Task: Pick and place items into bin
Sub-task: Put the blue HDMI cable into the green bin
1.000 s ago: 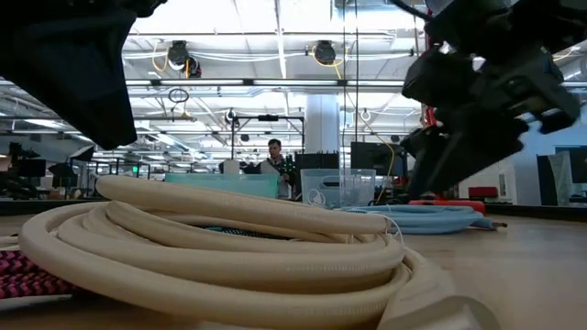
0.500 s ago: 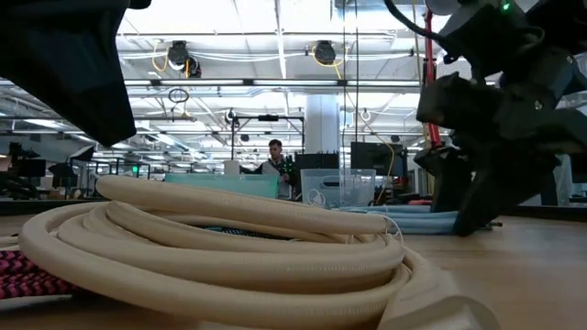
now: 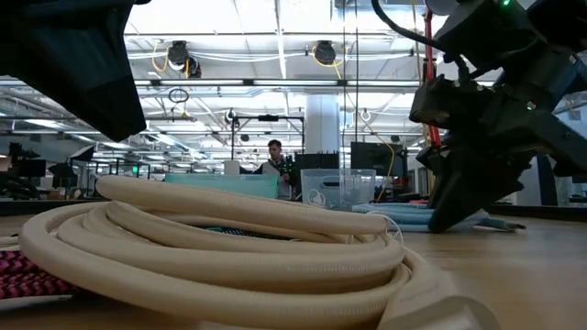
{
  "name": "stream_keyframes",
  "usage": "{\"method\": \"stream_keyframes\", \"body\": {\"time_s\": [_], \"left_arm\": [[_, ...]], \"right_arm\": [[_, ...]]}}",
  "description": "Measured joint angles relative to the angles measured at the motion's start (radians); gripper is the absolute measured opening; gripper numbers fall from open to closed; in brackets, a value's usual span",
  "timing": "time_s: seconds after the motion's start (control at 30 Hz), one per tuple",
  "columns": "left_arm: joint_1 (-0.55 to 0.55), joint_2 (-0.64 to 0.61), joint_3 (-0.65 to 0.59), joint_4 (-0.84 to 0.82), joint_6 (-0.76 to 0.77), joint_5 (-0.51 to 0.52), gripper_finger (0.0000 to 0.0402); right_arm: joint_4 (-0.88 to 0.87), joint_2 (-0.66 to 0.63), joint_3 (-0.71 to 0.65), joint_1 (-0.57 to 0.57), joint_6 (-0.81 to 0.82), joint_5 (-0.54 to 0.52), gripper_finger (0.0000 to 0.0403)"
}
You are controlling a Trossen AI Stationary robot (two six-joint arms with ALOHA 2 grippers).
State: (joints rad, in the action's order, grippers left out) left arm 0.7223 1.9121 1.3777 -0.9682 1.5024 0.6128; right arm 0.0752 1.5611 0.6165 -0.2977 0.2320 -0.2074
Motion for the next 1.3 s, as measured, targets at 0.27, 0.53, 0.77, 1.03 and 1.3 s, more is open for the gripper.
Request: {"method": "stream_keyframes", "body": {"time_s": [0.27,0.53,0.77,1.03,1.3], "left_arm": [[0.008,0.0,0.0,-0.121,0.06,-0.014,0.0152],[0.115,-0.017,0.0,-0.52,0.475,-0.047,0.0152],[0.265,-0.023,0.0,-0.603,0.691,-0.042,0.0152],[0.356,-0.023,0.0,-0.603,0.74,0.096,0.0152],[0.258,-0.133,-0.068,-0.602,0.608,0.173,0.0152]], "right_arm": [[-0.122,-0.114,0.195,0.026,-0.123,-0.182,0.0027],[-0.125,-0.126,0.387,0.158,-0.228,-0.055,0.0027],[-0.102,-0.062,0.554,0.364,-0.241,0.157,0.0026],[-0.192,0.149,0.811,0.495,-0.282,0.286,0.0026],[-0.418,0.46,1.139,0.51,-0.399,0.288,0.0026]]}}
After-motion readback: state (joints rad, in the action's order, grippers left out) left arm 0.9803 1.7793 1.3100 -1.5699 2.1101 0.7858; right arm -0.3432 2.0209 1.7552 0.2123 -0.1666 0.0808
